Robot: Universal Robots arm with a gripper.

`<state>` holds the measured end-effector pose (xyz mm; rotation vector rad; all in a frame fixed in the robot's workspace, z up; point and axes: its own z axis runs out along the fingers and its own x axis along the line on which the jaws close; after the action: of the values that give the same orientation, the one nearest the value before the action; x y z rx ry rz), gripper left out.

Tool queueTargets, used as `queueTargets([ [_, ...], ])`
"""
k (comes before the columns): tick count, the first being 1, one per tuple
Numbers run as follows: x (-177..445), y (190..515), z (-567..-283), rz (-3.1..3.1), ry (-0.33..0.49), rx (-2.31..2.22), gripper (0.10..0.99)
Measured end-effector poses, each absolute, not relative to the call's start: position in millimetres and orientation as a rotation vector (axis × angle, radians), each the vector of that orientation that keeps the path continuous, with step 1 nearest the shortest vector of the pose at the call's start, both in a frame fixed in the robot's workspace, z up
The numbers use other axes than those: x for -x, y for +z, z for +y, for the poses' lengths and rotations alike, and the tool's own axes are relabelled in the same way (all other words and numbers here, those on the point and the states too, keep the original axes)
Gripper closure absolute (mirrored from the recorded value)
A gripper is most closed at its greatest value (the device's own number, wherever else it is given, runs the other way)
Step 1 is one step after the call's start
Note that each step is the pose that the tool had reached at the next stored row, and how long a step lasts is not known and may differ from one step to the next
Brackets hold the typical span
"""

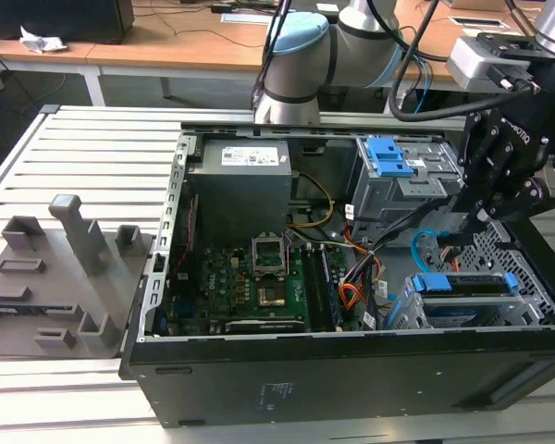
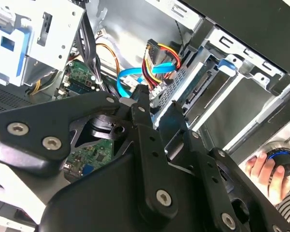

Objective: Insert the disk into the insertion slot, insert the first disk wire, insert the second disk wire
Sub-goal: 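Insert the first disk wire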

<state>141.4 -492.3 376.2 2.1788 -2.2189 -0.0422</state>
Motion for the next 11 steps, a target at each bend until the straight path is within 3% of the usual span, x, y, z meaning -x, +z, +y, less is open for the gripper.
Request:
queueTargets([
  [11,-143.8,367.2,-486.9,-2.251,-0.037,-2.141,0.725],
])
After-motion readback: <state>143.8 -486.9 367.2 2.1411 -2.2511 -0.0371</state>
